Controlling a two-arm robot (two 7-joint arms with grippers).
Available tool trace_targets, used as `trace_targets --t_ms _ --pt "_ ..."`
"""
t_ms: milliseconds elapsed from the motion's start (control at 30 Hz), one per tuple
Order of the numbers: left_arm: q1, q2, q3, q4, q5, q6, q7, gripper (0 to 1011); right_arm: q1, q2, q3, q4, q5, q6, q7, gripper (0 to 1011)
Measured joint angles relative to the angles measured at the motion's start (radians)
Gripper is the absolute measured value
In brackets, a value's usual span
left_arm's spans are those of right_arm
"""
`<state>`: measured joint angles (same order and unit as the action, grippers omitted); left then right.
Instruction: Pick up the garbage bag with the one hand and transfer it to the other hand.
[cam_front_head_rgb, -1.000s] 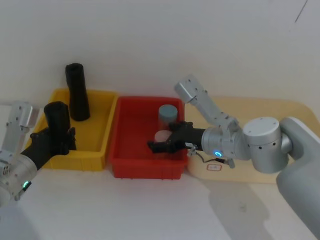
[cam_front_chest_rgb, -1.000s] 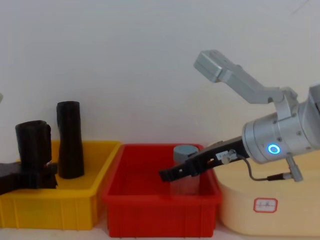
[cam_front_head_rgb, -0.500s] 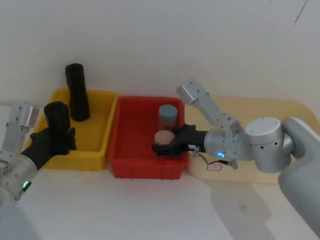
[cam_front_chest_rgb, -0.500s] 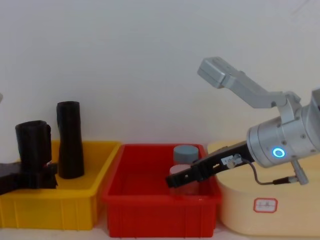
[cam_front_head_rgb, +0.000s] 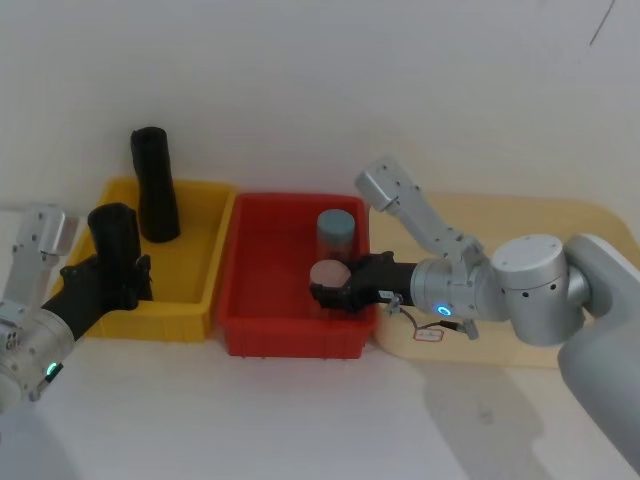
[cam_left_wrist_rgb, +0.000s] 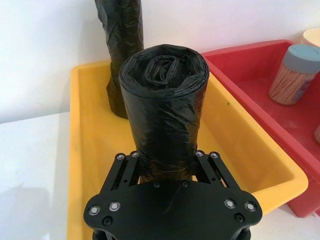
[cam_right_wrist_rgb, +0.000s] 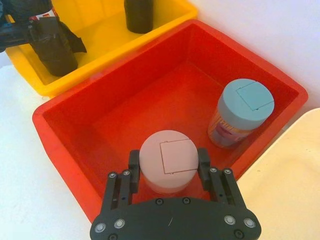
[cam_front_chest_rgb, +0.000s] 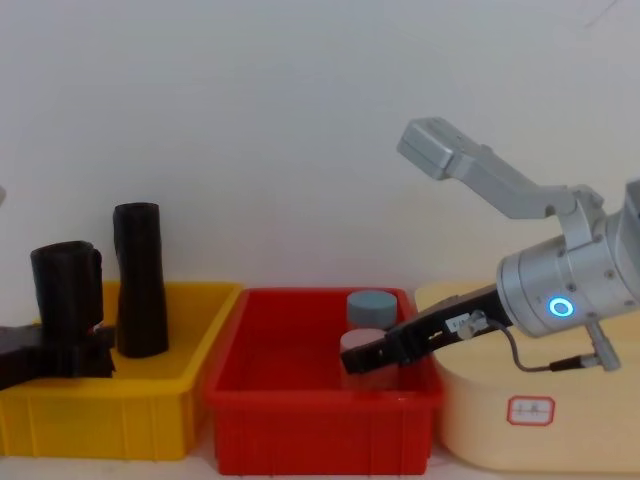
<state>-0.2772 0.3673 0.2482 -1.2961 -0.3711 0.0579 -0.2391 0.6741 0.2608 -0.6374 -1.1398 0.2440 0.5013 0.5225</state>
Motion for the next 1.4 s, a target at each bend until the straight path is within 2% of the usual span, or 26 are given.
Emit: trace_targets --t_ms 433,700,933,1067,1267,1400 --pt "0.000 0.000 0.000 0.000 0.000 0.000 0.000 410 0.000 0.002 0.002 -0.002 -0.002 0.001 0.002 658" --pt "0.000 0.000 0.000 0.000 0.000 0.000 0.000 410 -0.024 0.023 0.028 -0.071 0.002 -0.016 -0.007 659" --pt "0.000 0.000 0.000 0.000 0.000 0.000 0.000 410 -0.060 0.058 0.071 -0.167 0.019 -0.036 -0.032 658" --pt "0.000 0.000 0.000 0.000 0.000 0.000 0.000 410 -0.093 0.085 0.115 -0.247 0.032 -0.049 -0.062 658" --pt "0.000 0.000 0.000 0.000 0.000 0.000 0.000 410 -0.136 0.114 0.169 -0.329 0.043 -0.064 -0.107 658" --pt "0.000 0.000 0.000 0.000 0.000 0.000 0.000 410 -0.183 0.140 0.222 -0.400 0.049 -0.073 -0.151 658"
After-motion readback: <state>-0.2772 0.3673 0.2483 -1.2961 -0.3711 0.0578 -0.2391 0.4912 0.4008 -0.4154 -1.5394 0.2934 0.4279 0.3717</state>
